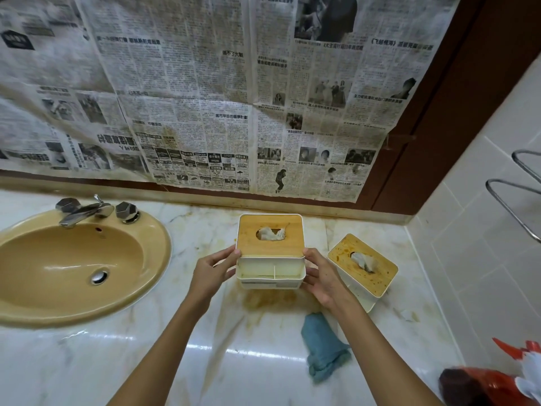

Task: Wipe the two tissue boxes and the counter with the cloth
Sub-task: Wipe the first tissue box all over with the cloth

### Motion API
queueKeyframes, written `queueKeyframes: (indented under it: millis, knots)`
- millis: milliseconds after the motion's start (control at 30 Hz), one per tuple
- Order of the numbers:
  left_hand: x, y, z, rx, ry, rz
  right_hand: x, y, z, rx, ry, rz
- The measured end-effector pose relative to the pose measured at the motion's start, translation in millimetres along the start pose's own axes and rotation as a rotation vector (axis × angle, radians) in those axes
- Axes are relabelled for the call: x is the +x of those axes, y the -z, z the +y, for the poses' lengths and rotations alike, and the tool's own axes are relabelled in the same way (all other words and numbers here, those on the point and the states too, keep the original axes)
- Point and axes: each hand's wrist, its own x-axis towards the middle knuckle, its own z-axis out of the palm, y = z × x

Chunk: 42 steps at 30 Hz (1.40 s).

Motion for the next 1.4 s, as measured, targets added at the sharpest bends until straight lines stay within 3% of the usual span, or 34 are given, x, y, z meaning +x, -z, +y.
queueKeyframes:
  millis: [233,500,667,1167,1400]
  knots:
    - [36,39,13,0.090,-0.038,0.090,34,-65,-6,-0.019,-0.076,-0.040]
    - [118,113,29,0.187,0.035,0.159,88,-165,-2,-0.091,-0.118,0.000]
    - [165,143,15,0.110,0.064,0.193,126,-206,2,-0.093,-0.125,0.033]
    - [224,170,-5,0.088,0.086,0.135,171,-237,21,-0.022,-0.132,0.072]
    - [215,166,0,0.042,0.105,0.325,157,-236,12,-0.102,-0.154,0.073]
